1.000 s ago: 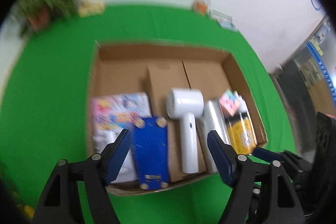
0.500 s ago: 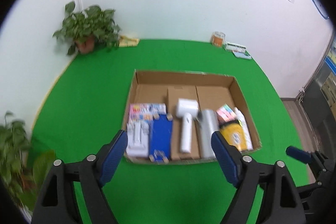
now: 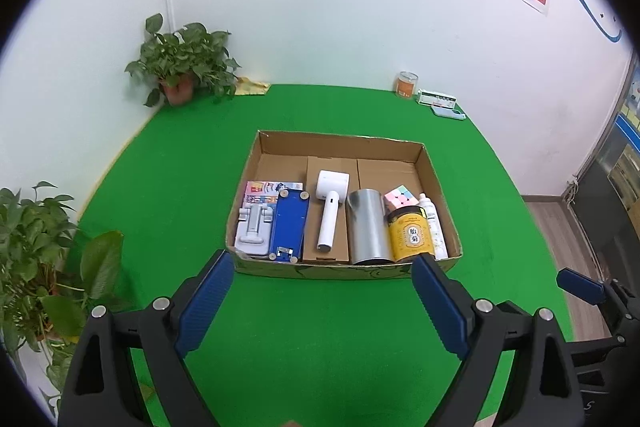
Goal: Organize rigid objects
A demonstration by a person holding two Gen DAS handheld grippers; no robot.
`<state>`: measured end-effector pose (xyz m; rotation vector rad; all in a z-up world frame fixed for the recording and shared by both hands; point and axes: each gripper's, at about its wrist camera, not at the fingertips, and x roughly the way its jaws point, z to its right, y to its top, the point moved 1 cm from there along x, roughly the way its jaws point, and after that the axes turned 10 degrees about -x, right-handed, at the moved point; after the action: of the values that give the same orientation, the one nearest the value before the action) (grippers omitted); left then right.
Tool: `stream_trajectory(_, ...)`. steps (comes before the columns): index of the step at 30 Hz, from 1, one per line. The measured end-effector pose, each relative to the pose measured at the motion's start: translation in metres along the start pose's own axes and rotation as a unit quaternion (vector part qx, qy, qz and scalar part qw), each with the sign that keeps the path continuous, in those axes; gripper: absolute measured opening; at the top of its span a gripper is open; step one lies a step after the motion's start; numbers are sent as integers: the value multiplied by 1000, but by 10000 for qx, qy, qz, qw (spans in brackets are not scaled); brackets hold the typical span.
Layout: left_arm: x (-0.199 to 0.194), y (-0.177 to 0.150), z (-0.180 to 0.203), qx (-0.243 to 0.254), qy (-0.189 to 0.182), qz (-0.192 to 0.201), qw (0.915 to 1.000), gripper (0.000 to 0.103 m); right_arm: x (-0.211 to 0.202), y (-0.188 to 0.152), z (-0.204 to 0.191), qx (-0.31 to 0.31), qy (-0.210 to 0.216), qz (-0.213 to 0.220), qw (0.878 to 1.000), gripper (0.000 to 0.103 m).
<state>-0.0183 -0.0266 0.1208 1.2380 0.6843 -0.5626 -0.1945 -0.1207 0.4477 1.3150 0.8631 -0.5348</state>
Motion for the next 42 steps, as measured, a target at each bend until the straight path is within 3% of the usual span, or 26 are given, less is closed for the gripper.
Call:
stream_trajectory(10, 6, 9, -3, 330, -436, -98, 9985, 91, -9, 8, -17, 2, -303, -21, 9995, 102)
stream_trajectory(20, 26, 13, -34, 331, -715, -326, 9964, 91, 13, 22, -47, -26, -650, -216, 9976, 102)
stream_trajectory(28, 38, 11, -46, 202, -908, -559, 9941, 91, 17, 32, -65, -289, -633, -388, 9968, 102)
stream_trajectory(42, 46, 29, -27, -26, -382, -417, 9984, 91, 44, 61, -20, -370, -483, -314, 9977, 102)
